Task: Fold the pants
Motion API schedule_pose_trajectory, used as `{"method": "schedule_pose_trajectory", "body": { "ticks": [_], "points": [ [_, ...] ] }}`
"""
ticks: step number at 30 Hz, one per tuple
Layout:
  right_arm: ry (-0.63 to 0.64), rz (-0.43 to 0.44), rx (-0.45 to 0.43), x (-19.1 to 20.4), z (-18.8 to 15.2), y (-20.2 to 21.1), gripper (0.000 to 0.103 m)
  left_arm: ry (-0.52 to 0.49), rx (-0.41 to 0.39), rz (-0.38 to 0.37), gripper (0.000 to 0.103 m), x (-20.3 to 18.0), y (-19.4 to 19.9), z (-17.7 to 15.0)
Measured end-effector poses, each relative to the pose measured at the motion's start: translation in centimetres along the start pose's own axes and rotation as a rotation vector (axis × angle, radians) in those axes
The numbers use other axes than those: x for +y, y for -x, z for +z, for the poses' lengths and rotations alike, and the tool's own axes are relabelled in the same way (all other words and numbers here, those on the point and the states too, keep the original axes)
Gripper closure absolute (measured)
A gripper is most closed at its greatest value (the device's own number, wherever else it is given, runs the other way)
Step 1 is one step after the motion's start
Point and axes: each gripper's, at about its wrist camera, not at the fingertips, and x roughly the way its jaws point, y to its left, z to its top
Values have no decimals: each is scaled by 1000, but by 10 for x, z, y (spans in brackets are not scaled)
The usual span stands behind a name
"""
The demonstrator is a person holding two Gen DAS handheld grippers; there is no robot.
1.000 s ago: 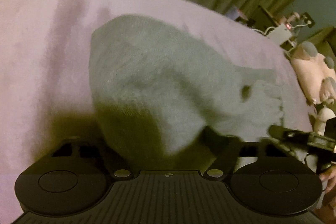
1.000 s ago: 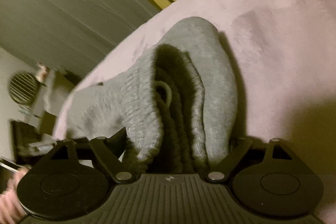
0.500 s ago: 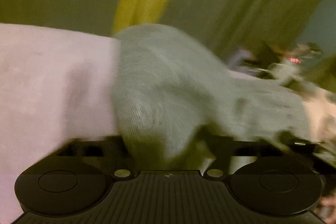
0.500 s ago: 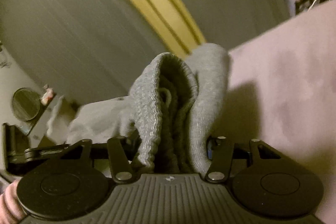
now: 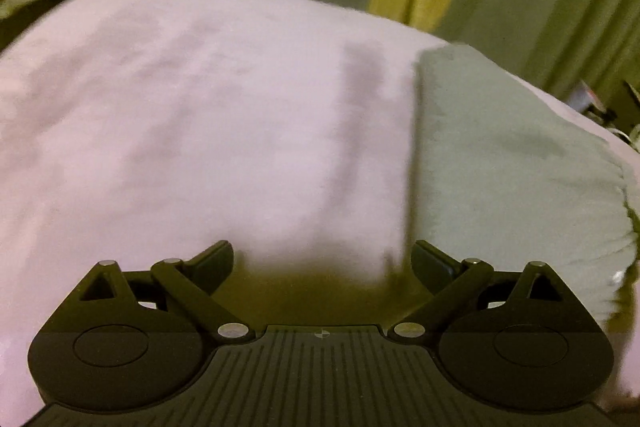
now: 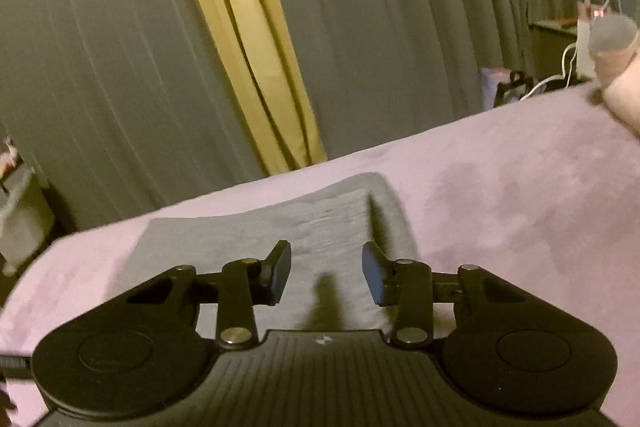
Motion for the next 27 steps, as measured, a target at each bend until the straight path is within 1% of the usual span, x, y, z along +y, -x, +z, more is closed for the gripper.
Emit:
{"method": "schedule_pose_trajectory", "body": {
  "ticks": [1,2,4,5,7,8,9,10,11,12,13,14,15,16,18,21,22,23,25,27],
  "points": [
    [17,-3,-2,15,-7,2,63,1,-29,23,4,8,8,-2],
    [57,-5,11,16,-13,0,63,4,-52,45,4,15,15,-1],
    [132,-22,72,25,-28,-15,61,27,-96,97,4,31,30,2],
    [186,-48,101,26,-32,-20,61,49,-122,129,4,40,39,5],
    [322,-83,81,37,-42,-16,61,107,-177,207,4,64,57,7],
    [372,-99,80,44,-45,-12,60,130,-198,234,4,75,65,6],
    [425,-108,80,51,-47,-6,54,154,-214,267,3,87,71,6],
    [458,-104,76,56,-49,-1,45,177,-217,294,3,99,73,7],
    [482,-112,74,60,-52,5,39,202,-211,316,3,109,78,4],
    [497,-133,69,62,-54,12,28,220,-195,329,3,117,81,0],
    [499,-135,67,63,-57,17,26,237,-179,332,3,123,84,-6],
    [488,-122,77,62,-62,23,26,253,-163,318,3,127,85,-13],
    [463,-110,96,62,-67,31,23,258,-147,300,3,128,85,-20],
    [424,-101,113,60,-75,39,15,260,-132,283,3,125,84,-25],
    [337,-69,153,56,-92,53,7,223,-96,238,3,111,81,-38],
    [238,-13,251,54,-113,65,5,77,-63,183,3,76,76,-58],
    [237,-2,293,58,-117,68,5,26,-62,187,3,63,78,-64],
    [249,-4,319,62,-121,72,5,-10,-68,199,3,53,82,-71],
    [285,-7,332,68,-124,83,4,-70,-121,225,3,38,97,-80],
    [297,-5,316,68,-128,94,4,-67,-169,245,3,37,116,-90]
  ]
}}
